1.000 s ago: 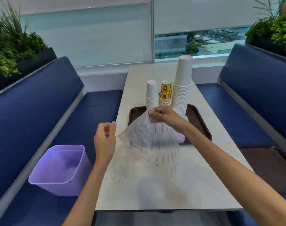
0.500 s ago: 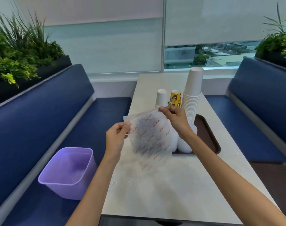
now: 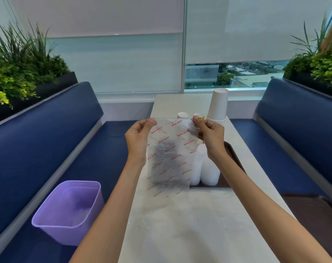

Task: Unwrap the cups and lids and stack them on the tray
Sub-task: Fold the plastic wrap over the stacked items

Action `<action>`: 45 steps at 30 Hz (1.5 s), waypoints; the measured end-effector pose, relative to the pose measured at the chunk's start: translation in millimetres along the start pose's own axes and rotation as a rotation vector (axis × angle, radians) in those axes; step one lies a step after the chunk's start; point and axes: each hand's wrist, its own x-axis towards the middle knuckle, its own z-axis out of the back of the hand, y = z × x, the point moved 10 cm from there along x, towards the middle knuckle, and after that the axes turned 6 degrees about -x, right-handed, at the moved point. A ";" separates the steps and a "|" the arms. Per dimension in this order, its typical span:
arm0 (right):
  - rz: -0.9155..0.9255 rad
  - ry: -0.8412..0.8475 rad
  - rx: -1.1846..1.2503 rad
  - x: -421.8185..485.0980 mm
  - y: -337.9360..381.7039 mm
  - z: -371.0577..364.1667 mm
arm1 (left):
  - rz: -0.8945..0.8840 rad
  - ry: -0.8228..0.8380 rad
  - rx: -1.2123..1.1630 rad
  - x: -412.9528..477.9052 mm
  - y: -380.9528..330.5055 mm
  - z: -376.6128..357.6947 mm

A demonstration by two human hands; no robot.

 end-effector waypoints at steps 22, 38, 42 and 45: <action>-0.149 0.084 -0.036 -3.5 -35.5 16.6 | 0.145 0.043 0.186 19.1 54.1 -31.0; -0.345 0.225 -0.099 -9.5 -85.7 50.5 | 0.306 0.327 0.234 -14.1 111.8 -36.1; -0.354 0.193 -0.130 -11.5 -88.7 60.8 | 0.353 0.364 0.258 -21.1 119.2 -39.5; -0.326 0.193 -0.191 -10.8 -84.9 65.0 | 0.357 0.363 0.266 -21.7 121.1 -38.8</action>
